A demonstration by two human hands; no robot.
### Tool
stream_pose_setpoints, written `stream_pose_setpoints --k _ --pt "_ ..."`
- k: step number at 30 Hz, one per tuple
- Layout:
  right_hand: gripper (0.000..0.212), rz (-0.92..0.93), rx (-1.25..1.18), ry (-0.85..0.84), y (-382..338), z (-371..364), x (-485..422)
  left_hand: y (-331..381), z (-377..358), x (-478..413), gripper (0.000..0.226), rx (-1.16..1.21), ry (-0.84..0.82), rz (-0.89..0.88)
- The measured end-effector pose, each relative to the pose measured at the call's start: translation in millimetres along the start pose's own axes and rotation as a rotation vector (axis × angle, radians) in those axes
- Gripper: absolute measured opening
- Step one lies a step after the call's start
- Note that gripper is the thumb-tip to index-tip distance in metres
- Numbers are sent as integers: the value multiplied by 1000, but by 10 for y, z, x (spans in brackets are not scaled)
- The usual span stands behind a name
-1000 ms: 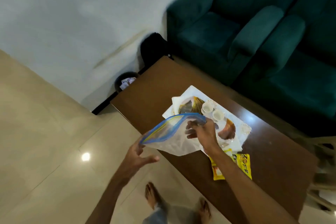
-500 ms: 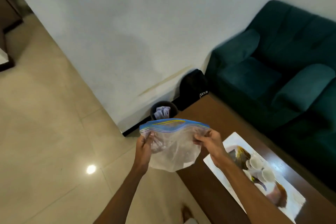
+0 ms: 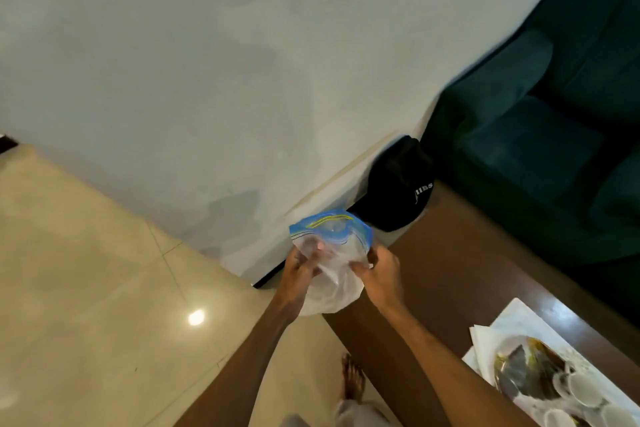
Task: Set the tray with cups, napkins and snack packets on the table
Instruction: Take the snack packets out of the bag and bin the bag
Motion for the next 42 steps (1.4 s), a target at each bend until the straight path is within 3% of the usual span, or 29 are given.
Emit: stream_pose_setpoints --k 3,6,10,14,17,19,21,22,24,26,28,30,32,37,42 --pt "30 -4 -8 128 -129 -135 -402 -78 130 -366 56 -170 -51 -62" --pt "23 5 -17 228 -136 -294 -870 -387 260 -676 73 -306 -7 -70" --pt "13 93 -27 310 133 -720 -1644 -1054 272 -1367 68 -317 -76 -36" --pt "36 -7 -96 414 915 -1243 -2625 -2069 261 -2309 56 -362 -167 -24" --pt "41 -36 -32 457 1590 -1615 -3172 -2944 296 -2828 45 -436 -207 58" --pt "40 -56 91 409 2112 -1856 -3425 -3519 338 -3024 48 -484 -126 137" --pt "46 -149 357 309 2596 -2061 -3604 -3845 395 -3077 56 -578 100 202" --pt "50 -200 519 257 2804 -2158 -3682 -3973 403 -3064 62 -618 149 130" --pt "49 -274 740 118 3088 -2317 -3860 -4196 364 -2999 62 -686 -20 -131" --pt "45 -368 835 -31 3174 -2364 -4008 -4426 320 -2985 49 -788 -286 -273" --pt "43 -447 884 -131 3244 -2344 -4150 -4634 288 -3051 46 -898 -564 -236" --pt "39 -527 911 -240 3375 -2317 -4283 -4857 259 -3158 68 -1011 -839 -103" --pt "36 -572 912 -321 3511 -2326 -4396 -5053 225 -3329 80 -1091 -984 -30" --pt "39 -576 765 -270 3650 -2398 -4496 -5362 194 -3587 71 -1160 -1093 103" --pt "41 -489 514 -10 2923 -2224 -4137 -4795 270 -3354 63 -1016 -879 -146"
Point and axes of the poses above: each hand's wrist, its own x-axis away from the middle knuckle, its own z-axis out of the back of the hand, y = z × x, the point moved 2 cm from there along -x, towards the middle knuckle, and after that the axes turned 13 degrees about -z, right-handed, at the moved point
